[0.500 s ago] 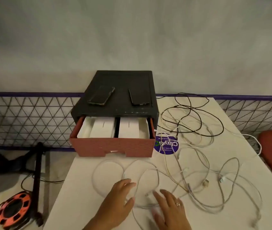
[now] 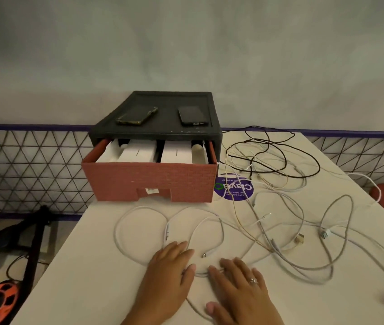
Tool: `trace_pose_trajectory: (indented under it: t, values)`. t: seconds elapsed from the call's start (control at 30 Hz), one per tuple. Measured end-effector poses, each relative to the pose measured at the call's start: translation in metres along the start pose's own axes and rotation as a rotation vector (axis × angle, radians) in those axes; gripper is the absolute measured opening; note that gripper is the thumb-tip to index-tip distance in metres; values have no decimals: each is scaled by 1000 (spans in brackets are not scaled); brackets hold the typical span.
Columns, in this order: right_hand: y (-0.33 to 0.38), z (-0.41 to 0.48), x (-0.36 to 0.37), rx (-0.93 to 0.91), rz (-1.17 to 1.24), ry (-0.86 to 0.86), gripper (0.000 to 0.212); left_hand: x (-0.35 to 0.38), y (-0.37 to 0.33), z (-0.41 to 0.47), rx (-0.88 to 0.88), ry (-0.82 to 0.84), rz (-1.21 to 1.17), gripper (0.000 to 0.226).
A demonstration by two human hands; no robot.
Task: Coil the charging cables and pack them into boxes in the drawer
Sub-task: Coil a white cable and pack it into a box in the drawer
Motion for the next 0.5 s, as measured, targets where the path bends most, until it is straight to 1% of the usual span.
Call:
trace_pose_trajectory:
  t: [0.1, 0.13, 0.23, 0.27, 0.33, 0.4, 0.43, 0.5]
  values:
    - [6, 0, -14, -26, -56, 65, 52, -6, -4, -7, 4, -49, -29, 38]
    - [8, 0, -17, -29, -68, 61, 49, -6, -5, -11, 7, -68, -36, 40]
    - [9, 3, -24, 17, 63, 66, 43, -11, -12, -16, -13, -54, -133, 59]
    - [8, 3, -26, 43, 92, 46, 39, -11, -12, -19, -25, -32, -179, 61]
    - [4, 3, -26, 67, 123, 10, 32, -11, -12, -23, -9, -23, -229, 52]
    - [-2, 5, -26, 68, 165, -10, 30, -15, -12, -23, 2, -14, -223, 40]
    - [-5, 6, -29, 78, 185, -25, 30, -17, -14, -24, 8, -2, -210, 40]
    - [-12, 5, -36, 108, 264, -28, 26, -23, -16, -23, 36, 10, -197, 56]
Point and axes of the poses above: each hand's wrist, its own z-axis towards the middle knuckle, its own x-axis out of the palm, y = z × x, the point moved 4 cm from there along z, towards the middle knuckle
